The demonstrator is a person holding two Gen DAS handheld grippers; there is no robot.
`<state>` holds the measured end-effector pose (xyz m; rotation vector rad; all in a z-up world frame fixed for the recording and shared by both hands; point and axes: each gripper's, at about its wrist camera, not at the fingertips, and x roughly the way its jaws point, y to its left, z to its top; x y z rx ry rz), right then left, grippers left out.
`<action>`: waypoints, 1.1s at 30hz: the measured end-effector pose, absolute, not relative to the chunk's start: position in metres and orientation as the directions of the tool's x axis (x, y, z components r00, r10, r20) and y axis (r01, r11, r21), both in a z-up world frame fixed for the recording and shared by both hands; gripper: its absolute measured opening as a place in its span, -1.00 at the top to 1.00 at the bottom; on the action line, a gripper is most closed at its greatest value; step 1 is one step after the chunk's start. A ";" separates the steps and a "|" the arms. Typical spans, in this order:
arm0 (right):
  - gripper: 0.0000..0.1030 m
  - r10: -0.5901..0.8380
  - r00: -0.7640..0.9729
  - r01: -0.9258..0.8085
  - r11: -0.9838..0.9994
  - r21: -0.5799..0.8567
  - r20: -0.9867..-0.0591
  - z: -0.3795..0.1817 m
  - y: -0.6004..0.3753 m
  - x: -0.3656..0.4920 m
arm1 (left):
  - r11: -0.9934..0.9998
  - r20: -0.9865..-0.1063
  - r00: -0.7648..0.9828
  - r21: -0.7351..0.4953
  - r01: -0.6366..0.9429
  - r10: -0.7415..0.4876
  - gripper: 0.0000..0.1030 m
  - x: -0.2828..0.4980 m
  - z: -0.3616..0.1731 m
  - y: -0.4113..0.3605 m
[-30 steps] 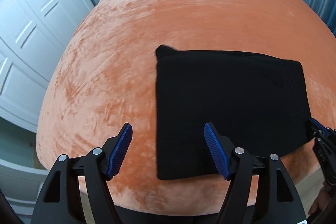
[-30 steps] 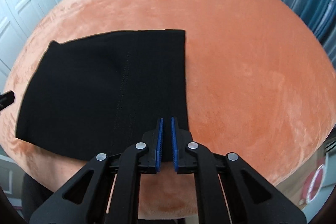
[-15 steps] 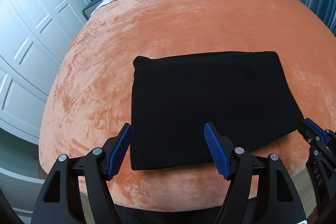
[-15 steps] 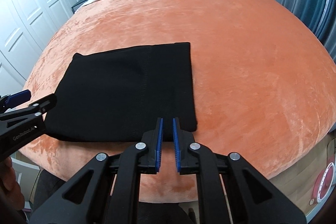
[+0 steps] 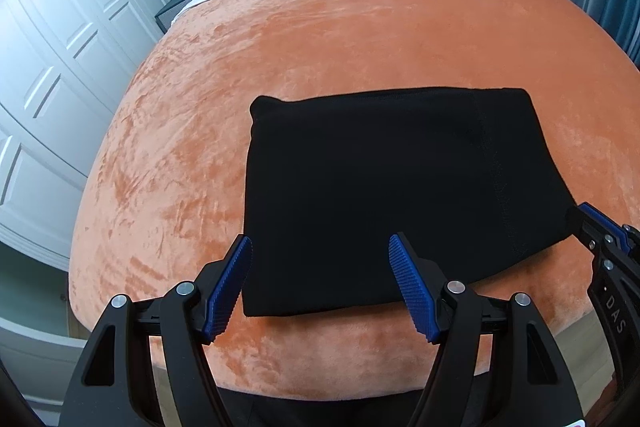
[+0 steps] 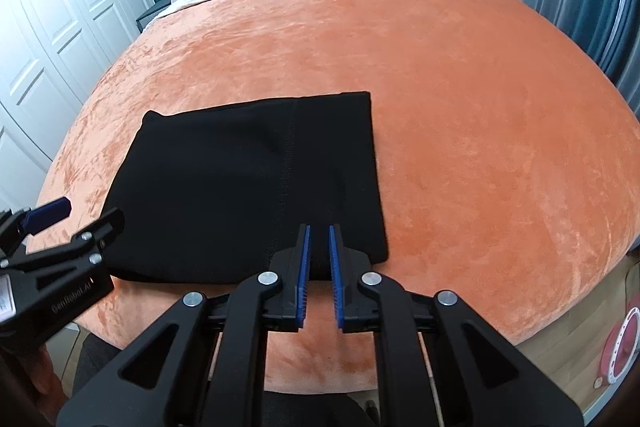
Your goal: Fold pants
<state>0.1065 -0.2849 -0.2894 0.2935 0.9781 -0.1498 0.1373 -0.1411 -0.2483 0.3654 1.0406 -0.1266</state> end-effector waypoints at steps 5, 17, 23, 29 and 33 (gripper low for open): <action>0.81 0.010 0.527 0.253 0.953 0.168 -0.850 -0.300 -0.282 0.110 | 0.937 -0.866 0.496 0.221 0.270 0.061 -0.33 0.141 -0.256 -0.134; -0.08 -0.019 0.503 0.202 0.975 0.096 -0.864 -0.316 -0.266 0.115 | 0.930 -0.845 0.532 0.237 0.281 0.055 -0.33 0.146 -0.265 -0.129; -0.09 -0.015 0.493 0.199 0.975 0.096 -0.870 -0.323 -0.266 0.115 | 0.934 -0.857 0.513 0.222 0.280 0.050 -0.31 0.151 -0.271 -0.126; -0.08 -0.053 0.530 0.230 0.970 0.084 -0.847 -0.310 -0.278 0.109 | 0.935 -0.864 0.501 0.223 0.277 0.058 -0.27 0.154 -0.277 -0.122; -0.07 -0.052 0.506 0.273 0.956 0.103 -0.861 -0.317 -0.298 0.107 | 0.940 -0.876 0.480 0.199 0.277 0.044 -0.20 0.156 -0.283 -0.118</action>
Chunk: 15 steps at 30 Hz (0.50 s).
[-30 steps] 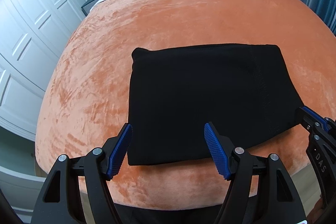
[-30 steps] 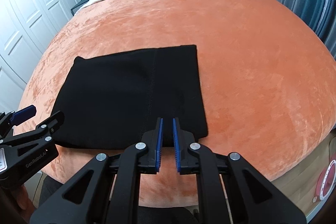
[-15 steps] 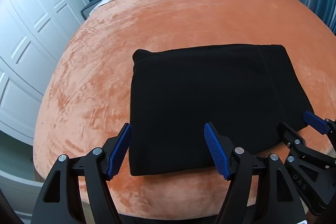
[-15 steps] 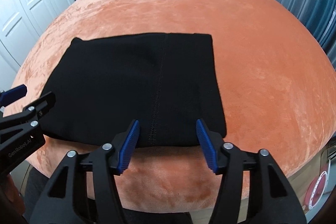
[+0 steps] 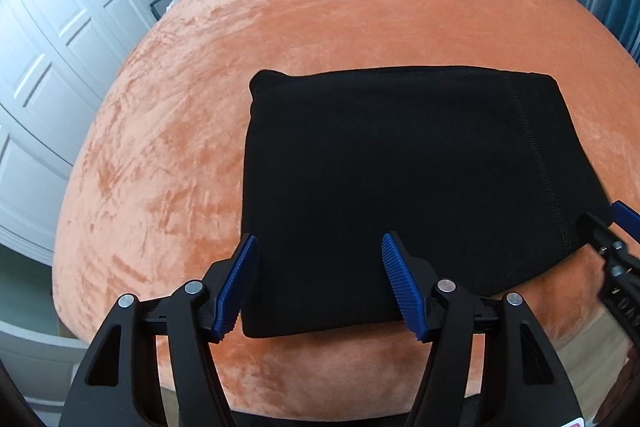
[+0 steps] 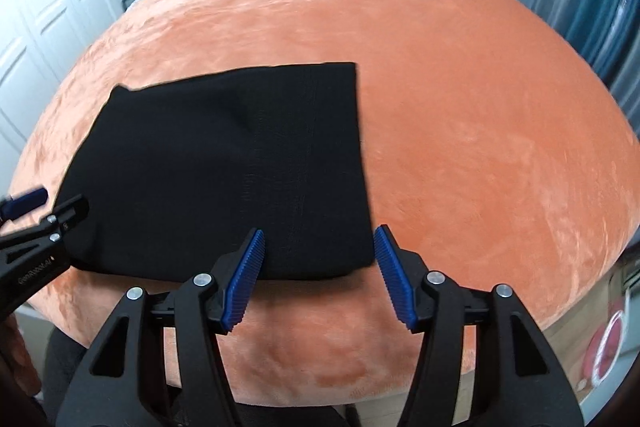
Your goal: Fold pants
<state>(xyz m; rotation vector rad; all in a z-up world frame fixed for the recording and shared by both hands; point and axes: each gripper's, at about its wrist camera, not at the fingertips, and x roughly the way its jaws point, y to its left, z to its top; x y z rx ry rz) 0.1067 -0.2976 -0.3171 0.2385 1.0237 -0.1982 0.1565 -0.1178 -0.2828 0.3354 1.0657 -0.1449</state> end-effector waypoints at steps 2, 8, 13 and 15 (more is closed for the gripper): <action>-0.07 -0.055 0.508 0.291 0.950 0.111 -0.860 -0.315 -0.304 0.105 | 0.938 -0.878 0.477 0.204 0.279 0.049 -0.20 0.157 -0.286 -0.119; -0.07 -0.054 0.462 0.274 0.958 0.084 -0.885 -0.331 -0.302 0.116 | 0.936 -0.884 0.466 0.205 0.287 0.051 -0.21 0.159 -0.291 -0.122; 0.07 -0.027 0.455 0.276 0.955 0.112 -0.890 -0.341 -0.300 0.111 | 0.932 -0.893 0.445 0.213 0.293 0.064 -0.22 0.161 -0.301 -0.121; 0.25 -0.006 0.463 0.272 0.953 0.136 -0.886 -0.336 -0.300 0.111 | 0.926 -0.889 0.451 0.231 0.299 0.076 -0.22 0.160 -0.303 -0.123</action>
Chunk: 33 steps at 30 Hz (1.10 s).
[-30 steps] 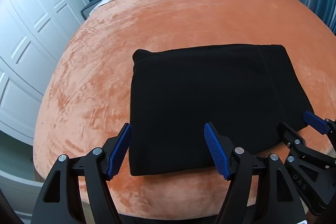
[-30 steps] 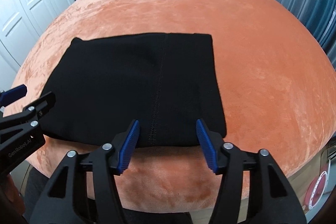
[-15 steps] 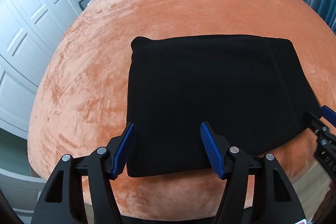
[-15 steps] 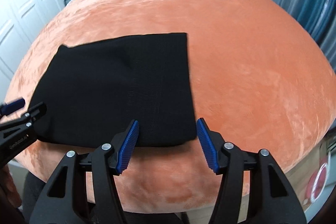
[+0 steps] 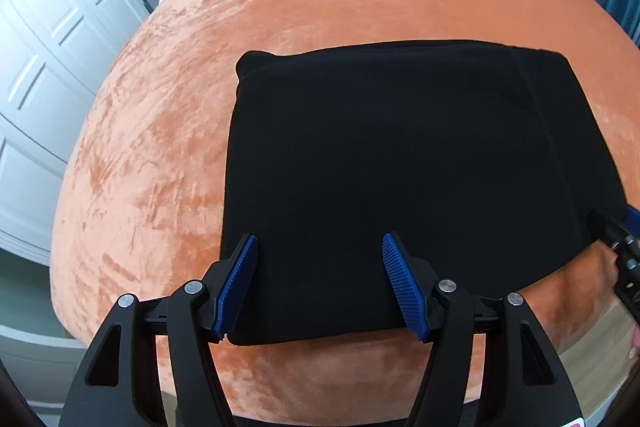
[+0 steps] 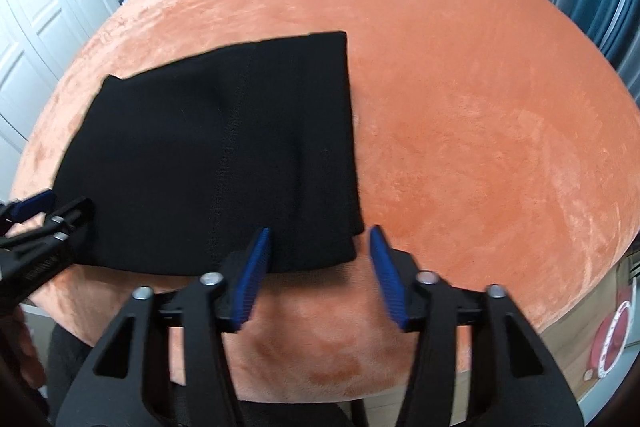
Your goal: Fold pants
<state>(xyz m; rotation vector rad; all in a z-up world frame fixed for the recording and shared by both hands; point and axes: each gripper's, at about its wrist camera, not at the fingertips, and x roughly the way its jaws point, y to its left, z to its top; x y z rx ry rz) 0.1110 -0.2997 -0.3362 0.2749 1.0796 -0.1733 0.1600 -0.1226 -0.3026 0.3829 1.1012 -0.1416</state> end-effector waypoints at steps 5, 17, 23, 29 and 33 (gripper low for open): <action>0.33 -0.037 0.441 0.251 0.964 0.084 -0.897 -0.342 -0.291 0.113 | 0.924 -0.892 0.443 0.237 0.299 0.086 -0.22 0.158 -0.304 -0.124; 0.31 -0.005 0.572 0.259 0.950 0.175 -0.820 -0.285 -0.290 0.096 | 0.935 -0.892 0.447 0.212 0.284 0.067 -0.34 0.148 -0.288 -0.118; 0.32 -0.006 0.544 0.214 0.968 0.132 -0.839 -0.298 -0.271 0.115 | 0.943 -0.886 0.461 0.196 0.268 0.053 -0.34 0.146 -0.274 -0.111; 0.36 0.010 0.460 0.248 0.959 0.140 -0.888 -0.340 -0.275 0.117 | 0.945 -0.881 0.470 0.198 0.261 0.055 -0.34 0.145 -0.268 -0.105; 0.32 0.024 0.501 0.245 0.955 0.168 -0.865 -0.315 -0.271 0.115 | 0.945 -0.881 0.470 0.202 0.256 0.060 -0.34 0.145 -0.267 -0.101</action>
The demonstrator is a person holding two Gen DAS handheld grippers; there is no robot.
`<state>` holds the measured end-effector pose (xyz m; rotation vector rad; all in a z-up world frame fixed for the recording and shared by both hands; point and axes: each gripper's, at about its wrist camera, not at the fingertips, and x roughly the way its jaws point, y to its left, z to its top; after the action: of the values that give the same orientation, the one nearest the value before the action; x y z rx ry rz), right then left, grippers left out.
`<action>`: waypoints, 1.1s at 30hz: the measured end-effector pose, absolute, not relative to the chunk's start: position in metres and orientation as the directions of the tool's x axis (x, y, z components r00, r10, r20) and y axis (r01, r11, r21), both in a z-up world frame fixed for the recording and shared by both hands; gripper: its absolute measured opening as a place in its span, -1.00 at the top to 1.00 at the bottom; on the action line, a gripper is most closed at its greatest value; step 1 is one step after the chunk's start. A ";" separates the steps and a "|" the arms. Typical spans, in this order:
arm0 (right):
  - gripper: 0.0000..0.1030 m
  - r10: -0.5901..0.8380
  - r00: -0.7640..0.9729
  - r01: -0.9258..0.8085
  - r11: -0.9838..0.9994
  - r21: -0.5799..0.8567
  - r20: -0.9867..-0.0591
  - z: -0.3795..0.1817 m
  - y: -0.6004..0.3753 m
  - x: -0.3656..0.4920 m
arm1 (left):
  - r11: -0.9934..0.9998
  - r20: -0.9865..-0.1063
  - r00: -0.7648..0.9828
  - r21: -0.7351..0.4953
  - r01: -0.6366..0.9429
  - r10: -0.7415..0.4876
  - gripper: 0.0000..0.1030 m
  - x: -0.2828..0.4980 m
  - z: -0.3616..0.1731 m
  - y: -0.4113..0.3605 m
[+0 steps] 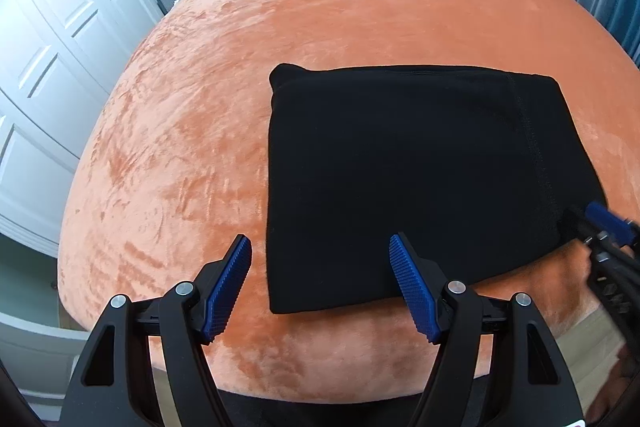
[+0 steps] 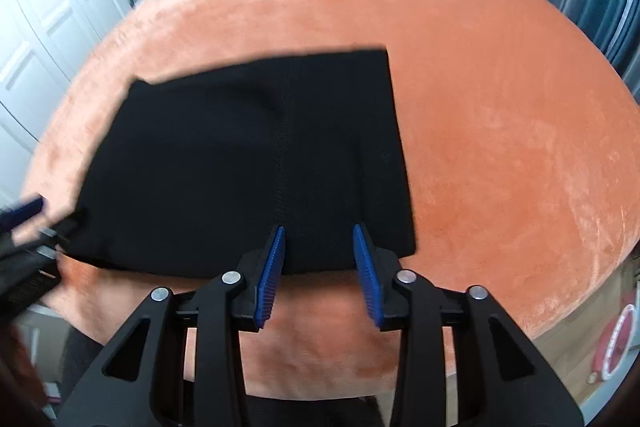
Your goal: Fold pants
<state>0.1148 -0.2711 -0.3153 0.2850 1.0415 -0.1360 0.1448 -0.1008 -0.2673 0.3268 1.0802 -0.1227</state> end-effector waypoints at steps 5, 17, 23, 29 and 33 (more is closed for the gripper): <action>0.32 0.020 0.523 0.207 0.967 0.149 -0.852 -0.302 -0.266 0.131 | 0.947 -0.882 0.467 0.198 0.251 0.061 -0.34 0.144 -0.267 -0.097; 0.33 0.012 0.544 0.191 0.972 0.138 -0.839 -0.287 -0.282 0.180 | 0.954 -0.891 0.448 0.195 0.228 0.075 -0.34 0.159 -0.277 -0.078; 0.32 -0.101 0.422 0.239 0.971 0.003 -0.901 -0.327 -0.304 0.233 | 0.956 -0.895 0.439 0.192 0.220 0.078 -0.34 0.166 -0.280 -0.073; -0.01 -0.063 0.495 0.307 0.946 0.106 -0.867 -0.308 -0.316 0.179 | 0.960 -0.903 0.423 0.177 0.218 0.070 -0.41 0.169 -0.286 -0.068; -0.47 -0.034 0.493 0.316 0.938 0.143 -0.869 -0.311 -0.317 0.135 | 0.970 -0.926 0.376 0.079 0.231 -0.014 -0.60 0.173 -0.293 -0.067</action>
<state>0.1352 -0.3173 -0.3113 0.3013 1.0377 -0.2163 0.1733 -0.0675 -0.2931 0.2083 1.1770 -0.1586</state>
